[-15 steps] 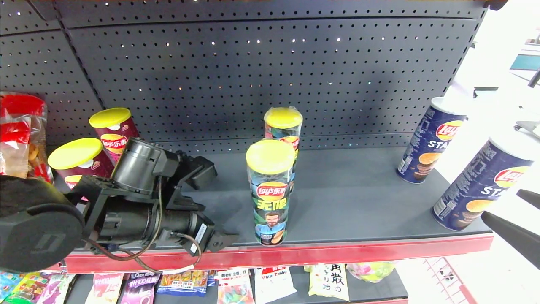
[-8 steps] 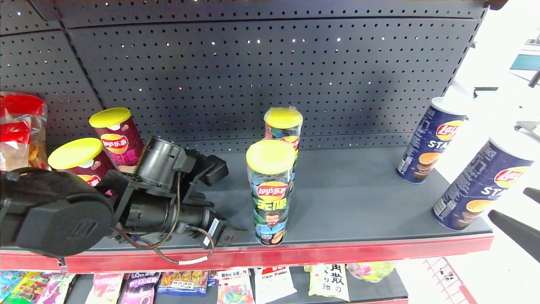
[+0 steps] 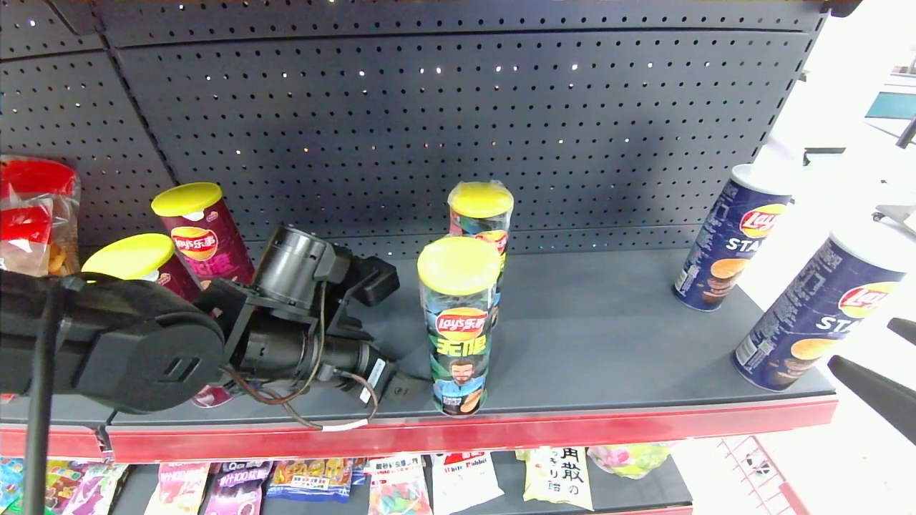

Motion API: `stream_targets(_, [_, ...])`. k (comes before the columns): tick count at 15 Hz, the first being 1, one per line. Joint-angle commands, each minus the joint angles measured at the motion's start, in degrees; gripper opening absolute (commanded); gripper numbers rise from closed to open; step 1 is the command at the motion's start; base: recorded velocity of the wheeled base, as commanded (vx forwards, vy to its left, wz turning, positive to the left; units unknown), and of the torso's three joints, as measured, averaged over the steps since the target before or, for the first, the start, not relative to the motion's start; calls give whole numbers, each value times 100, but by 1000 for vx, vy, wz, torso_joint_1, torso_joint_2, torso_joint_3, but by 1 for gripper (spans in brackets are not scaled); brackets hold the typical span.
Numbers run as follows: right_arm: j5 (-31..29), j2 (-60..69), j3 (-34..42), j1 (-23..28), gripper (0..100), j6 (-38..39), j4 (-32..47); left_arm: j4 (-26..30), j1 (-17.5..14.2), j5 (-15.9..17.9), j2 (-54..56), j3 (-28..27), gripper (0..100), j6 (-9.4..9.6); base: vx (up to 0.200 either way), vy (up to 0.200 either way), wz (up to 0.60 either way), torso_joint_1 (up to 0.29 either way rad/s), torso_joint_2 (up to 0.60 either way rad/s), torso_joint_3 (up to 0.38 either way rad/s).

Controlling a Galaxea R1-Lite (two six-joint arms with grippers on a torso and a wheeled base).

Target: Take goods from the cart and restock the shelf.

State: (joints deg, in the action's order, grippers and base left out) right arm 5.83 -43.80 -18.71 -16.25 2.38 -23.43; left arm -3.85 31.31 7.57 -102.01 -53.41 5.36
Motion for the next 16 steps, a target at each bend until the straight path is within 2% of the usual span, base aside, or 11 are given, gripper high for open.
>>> stream_targets(1, [6, -23, -1, -1, 100, 0, -4, -1, -2, -1, -65, -56, 100, 9, 0, 0, 0, 0, 0, 0])
stream_targets(9, [-3, -23, -10, -1, 100, 96, -4, -1, 121, -1, -328, -390, 100, 0, 0, 0, 0, 0, 0, 0])
stream_targets(16, [-3, -23, -1, -1, 100, 105, -4, -1, 165, -45, -407, -478, 100, -9, 0, 0, 0, 0, 0, 0])
